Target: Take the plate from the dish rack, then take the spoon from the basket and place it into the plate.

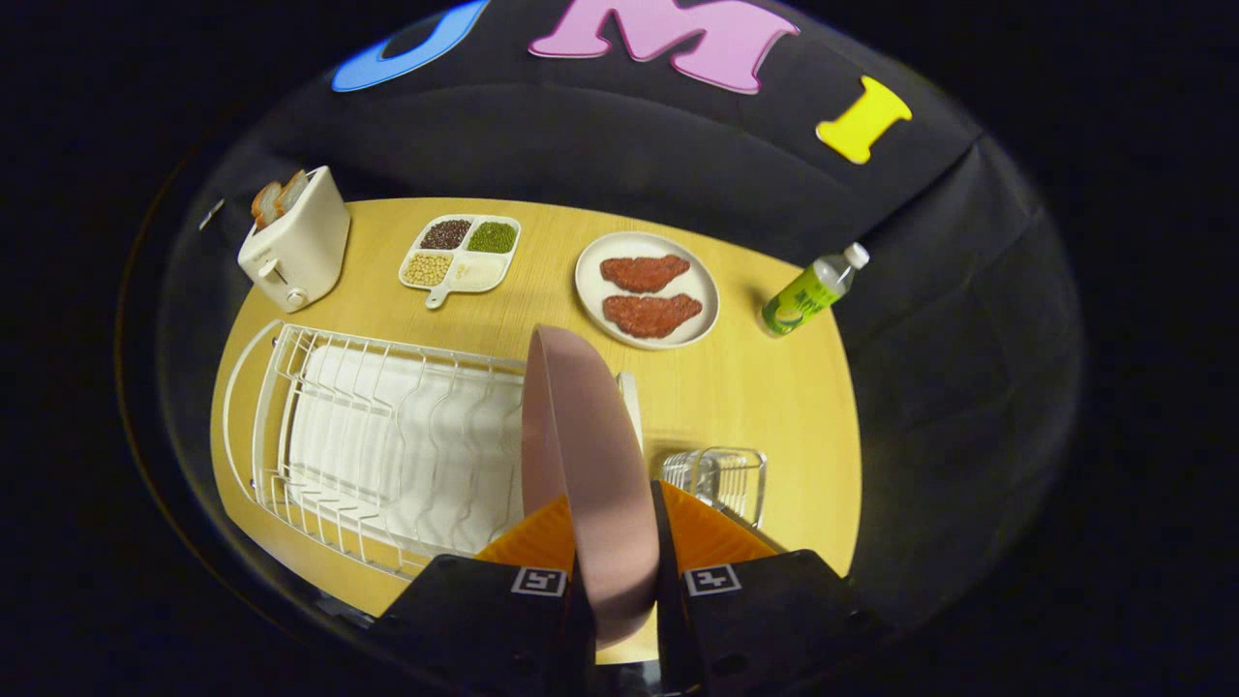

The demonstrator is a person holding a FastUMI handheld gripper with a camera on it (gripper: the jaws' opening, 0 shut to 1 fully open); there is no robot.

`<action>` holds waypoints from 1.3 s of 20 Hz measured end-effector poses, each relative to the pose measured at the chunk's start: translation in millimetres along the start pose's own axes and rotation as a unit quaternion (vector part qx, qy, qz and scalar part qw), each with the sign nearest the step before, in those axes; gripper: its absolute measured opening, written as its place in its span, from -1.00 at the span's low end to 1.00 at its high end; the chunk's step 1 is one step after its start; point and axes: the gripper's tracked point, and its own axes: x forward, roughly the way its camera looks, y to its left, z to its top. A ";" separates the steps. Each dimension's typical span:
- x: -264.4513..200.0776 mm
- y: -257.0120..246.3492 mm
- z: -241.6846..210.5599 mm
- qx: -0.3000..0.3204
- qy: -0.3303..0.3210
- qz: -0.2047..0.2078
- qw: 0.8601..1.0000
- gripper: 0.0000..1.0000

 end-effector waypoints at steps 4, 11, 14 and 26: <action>-32.7 8.7 12.0 0.040 -0.040 0.057 0.997 -0.41; -86.4 11.2 -47.8 0.154 -0.041 0.189 0.969 -0.41; -98.9 19.2 -93.3 0.173 -0.026 0.230 0.957 -0.41; -61.0 106.4 -245.0 0.237 0.087 0.337 0.907 -0.42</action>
